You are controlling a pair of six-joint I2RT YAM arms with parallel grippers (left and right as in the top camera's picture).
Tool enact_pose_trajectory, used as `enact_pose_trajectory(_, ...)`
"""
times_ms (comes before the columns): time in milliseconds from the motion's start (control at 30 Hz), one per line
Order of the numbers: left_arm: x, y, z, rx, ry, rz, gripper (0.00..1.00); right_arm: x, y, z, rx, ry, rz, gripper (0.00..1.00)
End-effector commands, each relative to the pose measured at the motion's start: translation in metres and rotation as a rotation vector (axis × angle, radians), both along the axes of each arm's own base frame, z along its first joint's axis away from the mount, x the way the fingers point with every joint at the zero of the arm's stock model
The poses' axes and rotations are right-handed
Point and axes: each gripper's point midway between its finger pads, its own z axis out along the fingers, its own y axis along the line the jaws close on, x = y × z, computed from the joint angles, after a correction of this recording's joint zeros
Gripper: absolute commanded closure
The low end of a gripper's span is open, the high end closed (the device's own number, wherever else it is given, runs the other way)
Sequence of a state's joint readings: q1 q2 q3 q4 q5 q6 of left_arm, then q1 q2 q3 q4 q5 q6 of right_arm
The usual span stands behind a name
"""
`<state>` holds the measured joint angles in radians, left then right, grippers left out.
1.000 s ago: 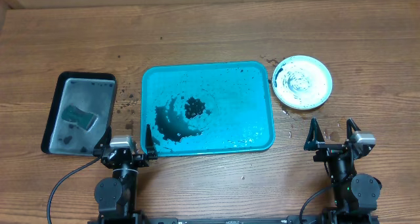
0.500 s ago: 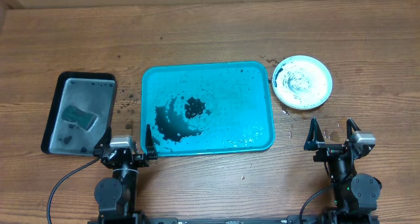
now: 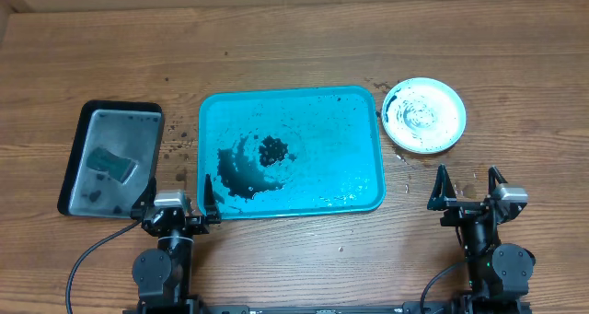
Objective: Clean dirty plates on tray and stack at the side
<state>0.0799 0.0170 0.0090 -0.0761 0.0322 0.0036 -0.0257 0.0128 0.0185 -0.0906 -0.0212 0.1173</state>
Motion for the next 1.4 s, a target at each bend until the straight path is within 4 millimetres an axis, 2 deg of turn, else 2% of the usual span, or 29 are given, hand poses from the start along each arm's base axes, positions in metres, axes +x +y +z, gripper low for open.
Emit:
enact_pose_trajectory(0,-0.0005,0.0011,0.0003,0.021,-0.005,0.007,0.00,0.0001,-0.0014,-0.0016,-0.052,-0.005,-0.008,0.00)
enact_pose_trajectory(233,-0.0005,0.0011,0.0003,0.021,-0.005,0.007,0.00,0.0000,0.0023,-0.0016,-0.179,-0.008,0.011,0.00)
enact_pose_trajectory(1367,-0.0005,0.0012,0.0003,0.021,-0.005,0.008,0.00,0.0000,0.0023,-0.0013,-0.174,-0.009,0.011,0.00)
